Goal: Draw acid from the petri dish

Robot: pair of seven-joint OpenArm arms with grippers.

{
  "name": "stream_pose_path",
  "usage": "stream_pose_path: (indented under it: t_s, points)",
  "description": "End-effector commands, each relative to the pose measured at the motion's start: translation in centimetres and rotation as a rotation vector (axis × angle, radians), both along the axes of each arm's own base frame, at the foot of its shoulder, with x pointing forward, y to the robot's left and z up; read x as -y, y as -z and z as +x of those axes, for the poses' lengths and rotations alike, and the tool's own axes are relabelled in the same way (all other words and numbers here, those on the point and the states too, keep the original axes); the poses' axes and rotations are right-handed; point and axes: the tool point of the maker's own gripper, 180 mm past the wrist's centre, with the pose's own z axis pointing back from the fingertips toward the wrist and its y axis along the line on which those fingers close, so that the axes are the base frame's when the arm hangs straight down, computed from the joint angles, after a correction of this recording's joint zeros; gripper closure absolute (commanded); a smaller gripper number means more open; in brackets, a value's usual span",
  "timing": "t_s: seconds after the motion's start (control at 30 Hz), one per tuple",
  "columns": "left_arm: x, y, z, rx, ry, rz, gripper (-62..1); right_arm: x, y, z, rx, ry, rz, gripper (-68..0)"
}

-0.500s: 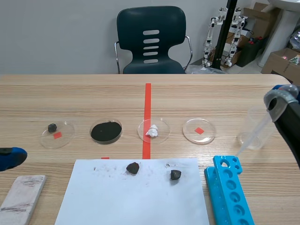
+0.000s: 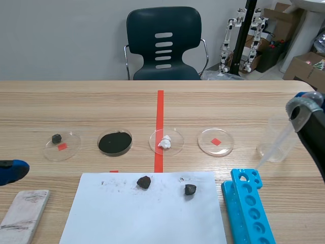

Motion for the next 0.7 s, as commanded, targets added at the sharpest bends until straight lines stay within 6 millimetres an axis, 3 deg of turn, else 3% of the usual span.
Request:
stream_pose_path:
  t_s: [0.0, 0.33, 0.67]
  points:
    - [-0.1, -0.7, 0.3, 0.023, -0.009, -0.019, -62.3, 0.1, -0.4, 0.0, 0.016, 0.0, 0.008, -1.0]
    - [-0.1, -0.7, 0.3, 0.023, -0.009, -0.019, -62.3, 0.0, -0.4, 0.2, 0.023, -0.006, -0.015, -1.0]
    - [-0.1, -0.7, 0.3, 0.023, -0.009, -0.019, -62.3, 0.3, -1.0, 3.2, 0.072, 0.027, -0.082, -1.0]
